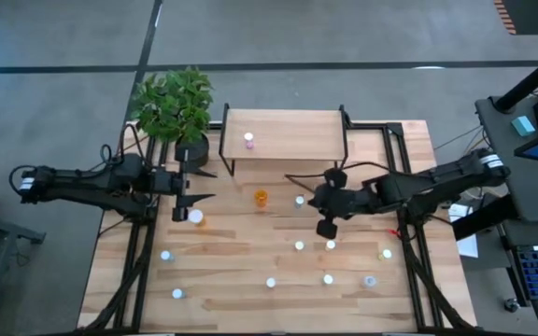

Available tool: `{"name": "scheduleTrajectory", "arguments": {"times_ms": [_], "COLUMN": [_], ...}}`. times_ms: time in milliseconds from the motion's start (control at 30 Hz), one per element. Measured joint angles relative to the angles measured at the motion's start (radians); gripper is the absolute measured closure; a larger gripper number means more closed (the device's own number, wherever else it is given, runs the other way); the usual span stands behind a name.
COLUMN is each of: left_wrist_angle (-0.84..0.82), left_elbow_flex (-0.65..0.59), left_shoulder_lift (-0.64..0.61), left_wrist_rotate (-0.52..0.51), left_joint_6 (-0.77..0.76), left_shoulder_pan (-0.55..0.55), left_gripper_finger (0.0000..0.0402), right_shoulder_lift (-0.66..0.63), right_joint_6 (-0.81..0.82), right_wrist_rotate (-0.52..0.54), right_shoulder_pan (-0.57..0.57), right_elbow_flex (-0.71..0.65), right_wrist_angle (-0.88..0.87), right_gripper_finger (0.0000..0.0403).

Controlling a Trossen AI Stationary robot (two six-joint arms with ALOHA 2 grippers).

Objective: Pick and place medicine bottles onto shelf by color
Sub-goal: Put the blue pill bottle on the shelf

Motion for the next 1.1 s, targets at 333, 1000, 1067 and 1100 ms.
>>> {"name": "scheduleTrajectory", "arguments": {"times_ms": [333, 1000, 1067, 1100], "left_wrist_angle": [0.002, -0.006, -0.007, -0.007], "left_elbow_flex": [-0.01, -0.02, -0.02, -0.02], "left_shoulder_lift": [-0.024, -0.02, -0.02, -0.019], "left_wrist_rotate": [-0.021, -0.045, -0.045, -0.045], "left_joint_6": [0.001, 0.026, 0.027, 0.027], "left_shoulder_pan": [0.0, 0.0, 0.0, 0.0], "left_gripper_finger": [0.0212, 0.0212, 0.0212, 0.0212], "right_shoulder_lift": [0.118, 0.211, 0.21, 0.211], "right_joint_6": [0.086, 0.06, 0.062, 0.064], "right_wrist_rotate": [-0.045, 0.061, 0.079, 0.087], "right_shoulder_pan": [-0.001, -0.044, -0.046, -0.047], "right_elbow_flex": [0.105, -0.181, -0.221, -0.239], "right_wrist_angle": [-0.093, 0.269, 0.318, 0.34], "right_gripper_finger": [0.035, 0.0137, 0.013, 0.0128]}}
